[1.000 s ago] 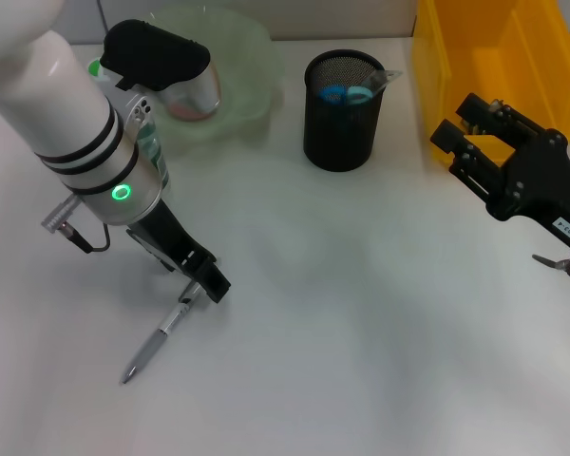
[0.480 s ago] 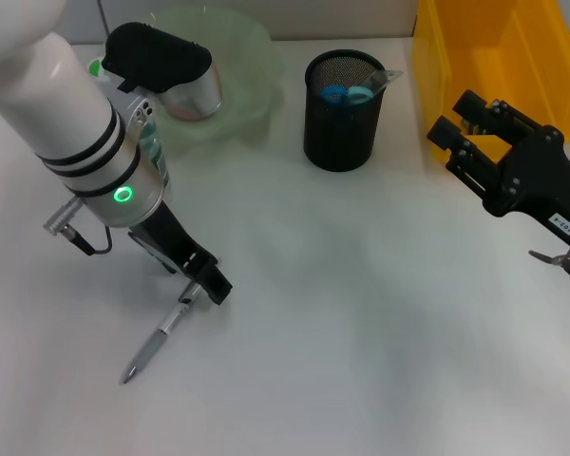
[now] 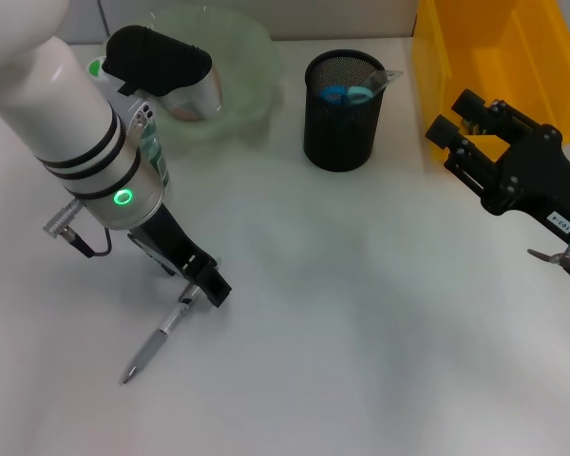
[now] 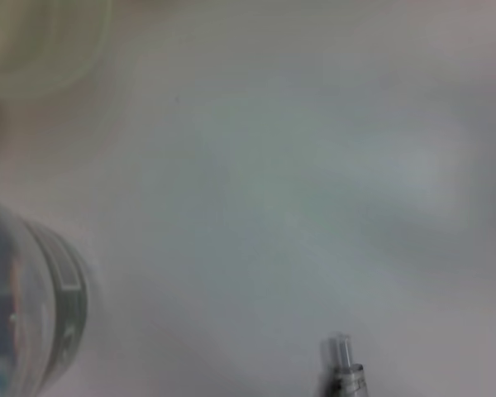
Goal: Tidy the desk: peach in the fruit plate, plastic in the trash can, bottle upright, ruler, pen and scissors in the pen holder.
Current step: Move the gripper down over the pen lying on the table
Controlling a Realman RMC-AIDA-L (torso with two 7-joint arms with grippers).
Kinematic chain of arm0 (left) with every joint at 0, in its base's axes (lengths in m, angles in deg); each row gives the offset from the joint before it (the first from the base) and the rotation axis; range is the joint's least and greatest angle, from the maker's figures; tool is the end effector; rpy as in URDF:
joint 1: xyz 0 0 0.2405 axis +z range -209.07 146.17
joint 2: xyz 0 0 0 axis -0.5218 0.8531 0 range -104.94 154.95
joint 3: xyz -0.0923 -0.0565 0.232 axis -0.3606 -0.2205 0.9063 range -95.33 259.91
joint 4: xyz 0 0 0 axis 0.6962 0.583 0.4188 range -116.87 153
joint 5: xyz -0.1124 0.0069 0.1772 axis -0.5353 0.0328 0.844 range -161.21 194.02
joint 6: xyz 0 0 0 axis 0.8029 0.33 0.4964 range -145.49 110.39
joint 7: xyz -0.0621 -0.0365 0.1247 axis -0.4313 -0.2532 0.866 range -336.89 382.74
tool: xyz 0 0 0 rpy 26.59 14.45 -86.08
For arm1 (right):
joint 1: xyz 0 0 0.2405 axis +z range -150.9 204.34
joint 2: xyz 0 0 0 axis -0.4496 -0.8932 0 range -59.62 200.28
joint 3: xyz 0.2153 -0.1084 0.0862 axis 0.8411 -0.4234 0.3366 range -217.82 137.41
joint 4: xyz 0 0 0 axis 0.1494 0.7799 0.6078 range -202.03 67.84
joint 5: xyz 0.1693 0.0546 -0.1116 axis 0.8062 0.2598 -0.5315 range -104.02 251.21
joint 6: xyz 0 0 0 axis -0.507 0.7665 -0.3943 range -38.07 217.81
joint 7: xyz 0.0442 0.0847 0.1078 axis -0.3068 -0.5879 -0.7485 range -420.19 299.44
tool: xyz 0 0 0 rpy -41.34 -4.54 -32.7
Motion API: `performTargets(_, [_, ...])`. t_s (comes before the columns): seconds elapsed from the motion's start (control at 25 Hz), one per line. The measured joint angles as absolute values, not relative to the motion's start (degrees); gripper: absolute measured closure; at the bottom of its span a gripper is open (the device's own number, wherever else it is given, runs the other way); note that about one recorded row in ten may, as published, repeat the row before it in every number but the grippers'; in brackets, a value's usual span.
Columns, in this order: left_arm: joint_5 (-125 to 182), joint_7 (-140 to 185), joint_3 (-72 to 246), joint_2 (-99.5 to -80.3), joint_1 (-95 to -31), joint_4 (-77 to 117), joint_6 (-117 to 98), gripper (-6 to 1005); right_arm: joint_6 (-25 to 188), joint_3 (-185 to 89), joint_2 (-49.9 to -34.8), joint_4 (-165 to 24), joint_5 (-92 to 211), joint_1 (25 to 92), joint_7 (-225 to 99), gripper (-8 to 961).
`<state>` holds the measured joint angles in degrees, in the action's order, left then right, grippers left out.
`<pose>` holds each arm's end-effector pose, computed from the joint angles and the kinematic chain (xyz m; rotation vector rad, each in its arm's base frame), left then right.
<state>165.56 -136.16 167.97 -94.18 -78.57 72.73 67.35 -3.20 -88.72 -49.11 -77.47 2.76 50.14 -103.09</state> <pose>-0.1820 0.3659 -0.0529 -2.5210 -1.1746 0.7320 0.2752 0.2849 -0.0198 -2.1546 0.4423 1.2332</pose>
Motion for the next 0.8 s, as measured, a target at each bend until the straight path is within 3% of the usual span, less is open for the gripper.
performTargets(0.52, [165.59, -136.16, 167.98, -94.18, -78.67, 72.66, 67.66, 204, -3.2, -88.72, -49.11, -77.47, 2.76, 50.22, -103.56, 467])
performTargets(0.72, [165.56, -136.16, 168.12, -94.18, -78.7, 72.64, 67.71, 336, -3.21, -88.72, -49.11, -77.47, 2.76, 50.29, -103.62, 467])
performTargets(0.8, [165.55, -136.16, 168.35, -94.18, -78.71, 72.64, 67.68, 338, -3.21, -88.72, -49.11, -77.46, 2.76, 50.29, -103.63, 467])
